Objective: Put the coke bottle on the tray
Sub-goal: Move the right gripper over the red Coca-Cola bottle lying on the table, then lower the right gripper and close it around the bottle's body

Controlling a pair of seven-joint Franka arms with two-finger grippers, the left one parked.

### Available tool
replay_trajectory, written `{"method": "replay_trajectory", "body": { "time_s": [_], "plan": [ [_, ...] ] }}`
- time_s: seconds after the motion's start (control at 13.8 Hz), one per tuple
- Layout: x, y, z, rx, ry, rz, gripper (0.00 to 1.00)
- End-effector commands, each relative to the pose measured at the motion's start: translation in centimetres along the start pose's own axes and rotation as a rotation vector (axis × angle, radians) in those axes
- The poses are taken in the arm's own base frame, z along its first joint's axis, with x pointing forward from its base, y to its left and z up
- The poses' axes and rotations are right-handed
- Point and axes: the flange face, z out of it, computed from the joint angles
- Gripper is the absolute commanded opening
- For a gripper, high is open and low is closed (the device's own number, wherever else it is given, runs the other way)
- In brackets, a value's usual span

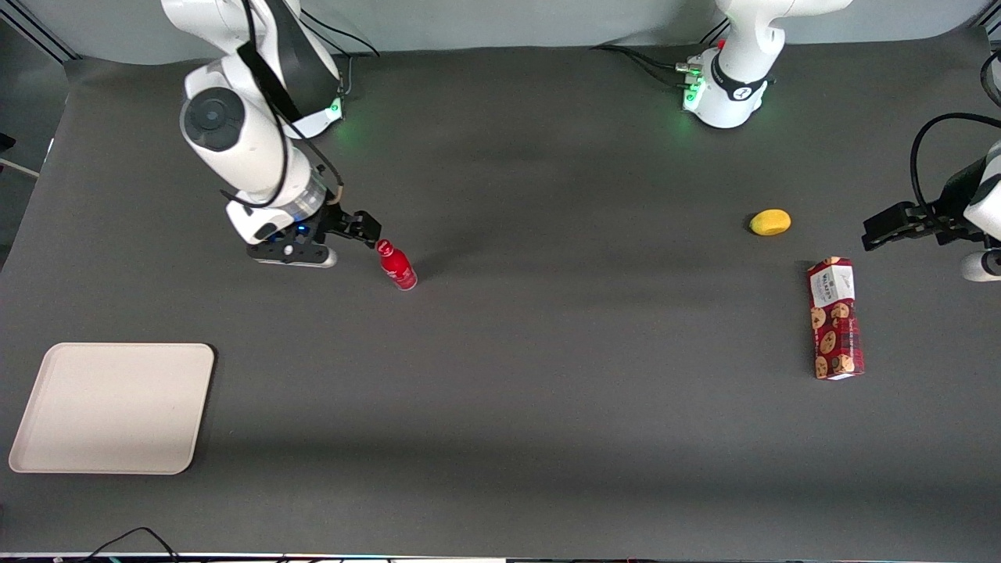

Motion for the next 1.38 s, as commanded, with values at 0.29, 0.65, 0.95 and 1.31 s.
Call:
{"method": "replay_trajectory", "body": {
  "time_s": [0.29, 0.65, 0.95, 1.31],
  "plan": [
    [-1.9, -1.8, 7.5, -0.101, 0.026, -0.002, 1.00],
    [-1.9, -2.4, 8.5, -0.079, 0.027, 0.001, 1.00],
    [-2.2, -2.6, 9.5, -0.071, 0.020, -0.006, 1.00],
    [-2.5, -2.4, 10.7, -0.062, 0.015, -0.008, 0.91]
  ]
}}
